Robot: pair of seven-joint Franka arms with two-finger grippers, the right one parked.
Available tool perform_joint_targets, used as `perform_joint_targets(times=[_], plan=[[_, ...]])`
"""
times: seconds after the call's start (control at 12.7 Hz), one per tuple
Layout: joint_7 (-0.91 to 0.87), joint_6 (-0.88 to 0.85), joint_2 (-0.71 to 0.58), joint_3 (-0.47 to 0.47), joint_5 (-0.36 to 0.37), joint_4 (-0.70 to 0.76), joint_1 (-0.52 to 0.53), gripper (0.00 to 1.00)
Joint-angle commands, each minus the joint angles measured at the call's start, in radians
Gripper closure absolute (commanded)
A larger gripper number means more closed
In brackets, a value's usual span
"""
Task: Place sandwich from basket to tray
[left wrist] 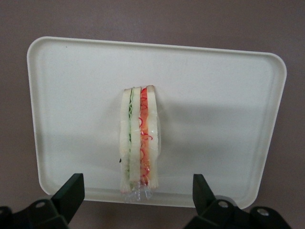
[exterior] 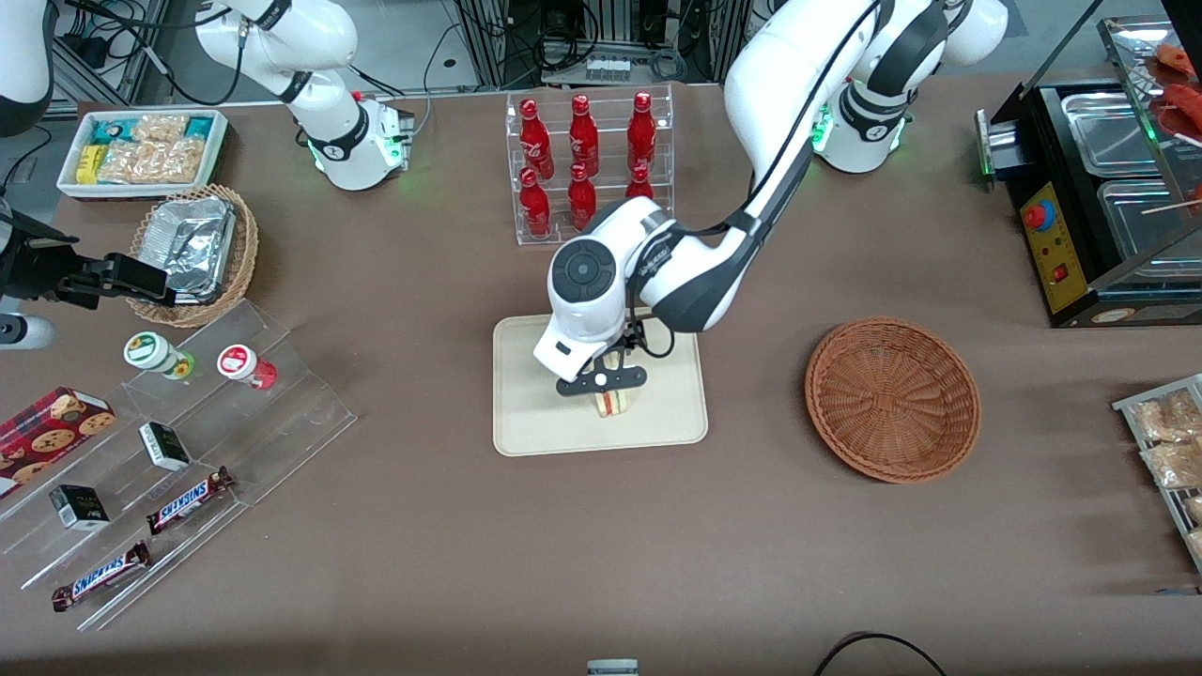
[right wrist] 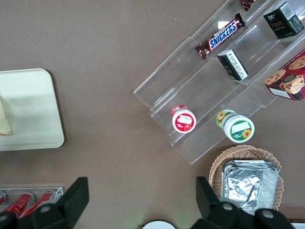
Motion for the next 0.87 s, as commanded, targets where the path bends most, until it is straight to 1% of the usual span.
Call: perform_joint_targets(times=[0.0,0.08,0.24,0.32,0.47,0.63,0.79], plan=[[0.045,-0.058,-0.071,0.004,0.011,-0.004,0.029,0.0],[0.101,-0.084,-0.098,0.004,0.012,-0.006,0.043,0.0],[0.178,-0.127,-0.153,0.001,0.0,-0.03,0.127,0.0],[0.262,-0.156,-0.185,-0.006,-0.004,-0.064,0.176,0.0],[0.405,-0.164,-0.274,0.0,-0.052,-0.166,0.236,0.0],[0.46,-0.184,-0.35,-0.001,-0.055,-0.241,0.327,0.0],[0.633,-0.246,-0.403,-0.001,-0.057,-0.271,0.422,0.0]])
